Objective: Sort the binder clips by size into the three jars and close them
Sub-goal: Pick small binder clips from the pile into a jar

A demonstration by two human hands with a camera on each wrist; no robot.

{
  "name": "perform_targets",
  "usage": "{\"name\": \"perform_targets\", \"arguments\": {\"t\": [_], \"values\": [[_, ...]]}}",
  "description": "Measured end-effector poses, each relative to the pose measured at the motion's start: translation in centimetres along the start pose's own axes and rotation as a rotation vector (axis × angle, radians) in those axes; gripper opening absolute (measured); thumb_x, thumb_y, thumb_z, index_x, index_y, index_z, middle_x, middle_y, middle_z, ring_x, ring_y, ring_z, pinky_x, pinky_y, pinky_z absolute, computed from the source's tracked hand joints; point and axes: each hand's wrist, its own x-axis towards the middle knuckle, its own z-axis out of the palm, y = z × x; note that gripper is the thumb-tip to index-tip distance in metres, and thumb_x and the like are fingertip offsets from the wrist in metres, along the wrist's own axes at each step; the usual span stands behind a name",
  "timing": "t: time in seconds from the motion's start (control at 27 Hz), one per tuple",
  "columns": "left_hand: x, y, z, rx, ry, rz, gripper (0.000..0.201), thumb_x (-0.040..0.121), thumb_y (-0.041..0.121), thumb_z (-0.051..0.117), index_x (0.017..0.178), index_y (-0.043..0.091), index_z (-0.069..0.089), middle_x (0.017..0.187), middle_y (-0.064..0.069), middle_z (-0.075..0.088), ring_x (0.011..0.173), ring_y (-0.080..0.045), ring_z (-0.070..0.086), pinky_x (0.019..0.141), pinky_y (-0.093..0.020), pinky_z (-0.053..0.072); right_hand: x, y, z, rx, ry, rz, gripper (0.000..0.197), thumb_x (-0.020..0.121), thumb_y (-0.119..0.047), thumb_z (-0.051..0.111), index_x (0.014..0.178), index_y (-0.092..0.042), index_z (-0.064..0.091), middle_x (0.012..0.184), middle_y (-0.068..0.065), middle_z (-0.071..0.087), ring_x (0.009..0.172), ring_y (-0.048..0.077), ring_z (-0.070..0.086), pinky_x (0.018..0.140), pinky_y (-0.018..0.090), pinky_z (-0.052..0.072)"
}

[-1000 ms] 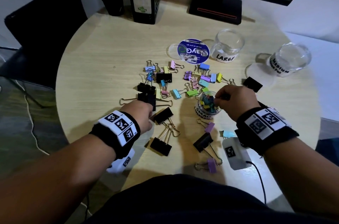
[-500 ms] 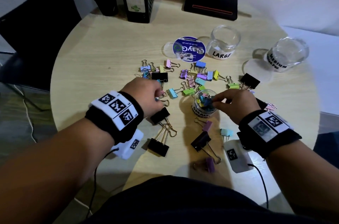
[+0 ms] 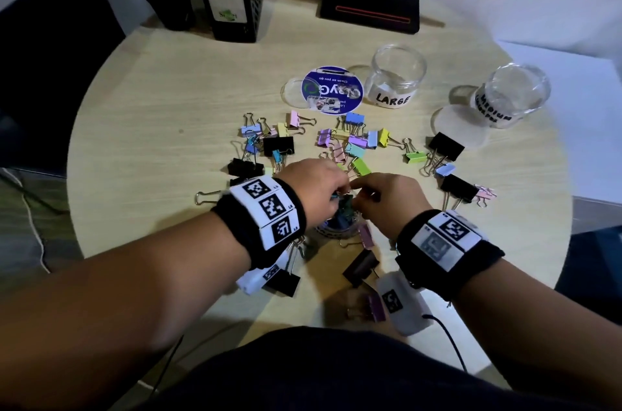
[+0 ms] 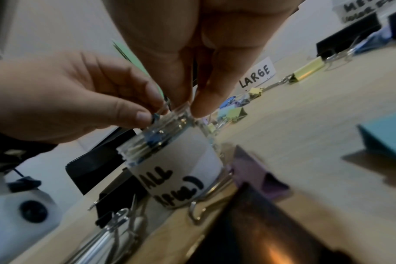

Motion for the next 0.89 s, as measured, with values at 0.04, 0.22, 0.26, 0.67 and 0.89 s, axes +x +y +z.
{"name": "perform_targets", "arguments": {"t": [0.04, 0.22, 0.26, 0.67, 0.89], "values": [[0.1, -0.3, 0.2, 0.024, -0.025, 0.001, 0.027, 0.09, 0.024, 0.053, 0.116, 0.022, 0.058, 0.119, 0.005, 0.056, 0.111, -0.015, 0.05, 0.098, -0.035, 0.043, 0.1, -0.2, 0.1, 0.002, -0.017, 0.003, 0.028, 0.084, -0.017, 0.062, 0.112, -0.023, 0.067, 0.1, 0.002, 0.071, 0.09, 0.017, 0.065, 0.08, 0.019, 0.043], [-0.6, -1.3, -0.4, -0.123, 0.023, -0.013, 0.032, 0.09, 0.033, 0.056, 0.121, 0.026, 0.059, 0.119, 0.007, 0.059, 0.106, -0.01, 0.052, 0.094, -0.025, 0.039, 1.1, -0.6, -1.2, -0.01, -0.022, -0.026, 0.02, 0.089, -0.024, 0.059, 0.104, -0.019, 0.071, 0.097, 0.003, 0.072, 0.085, 0.017, 0.064, 0.073, 0.019, 0.041], [-0.7, -1.6, -0.8, -0.184, 0.078, -0.05, 0.03, 0.091, 0.032, 0.055, 0.12, 0.025, 0.059, 0.118, 0.007, 0.059, 0.101, -0.008, 0.051, 0.091, -0.023, 0.038, 1.7, -0.4, -1.7, -0.028, 0.008, -0.014, 0.02, 0.09, -0.025, 0.057, 0.103, -0.019, 0.071, 0.099, 0.002, 0.071, 0.084, 0.017, 0.062, 0.072, 0.019, 0.04], [1.0, -8.3, -2.8, 0.121, -0.126, -0.36, 0.033, 0.087, 0.021, 0.057, 0.118, 0.031, 0.061, 0.124, 0.004, 0.057, 0.11, -0.019, 0.053, 0.082, -0.028, 0.044, 6.4, -1.0, -1.6, -0.402, -0.259, -0.191, 0.031, 0.09, -0.018, 0.052, 0.118, -0.028, 0.063, 0.123, -0.001, 0.059, 0.11, 0.019, 0.055, 0.091, 0.028, 0.045], [1.6, -8.4, -2.0, 0.169, -0.16, -0.272, 0.026, 0.087, 0.041, 0.059, 0.111, 0.031, 0.064, 0.113, 0.005, 0.059, 0.106, -0.018, 0.053, 0.078, -0.027, 0.042, 7.7, -1.6, -0.6, -0.511, -0.402, -0.239, 0.042, 0.09, -0.027, 0.055, 0.131, -0.033, 0.05, 0.126, 0.003, 0.045, 0.116, 0.023, 0.048, 0.093, 0.031, 0.042]]}}
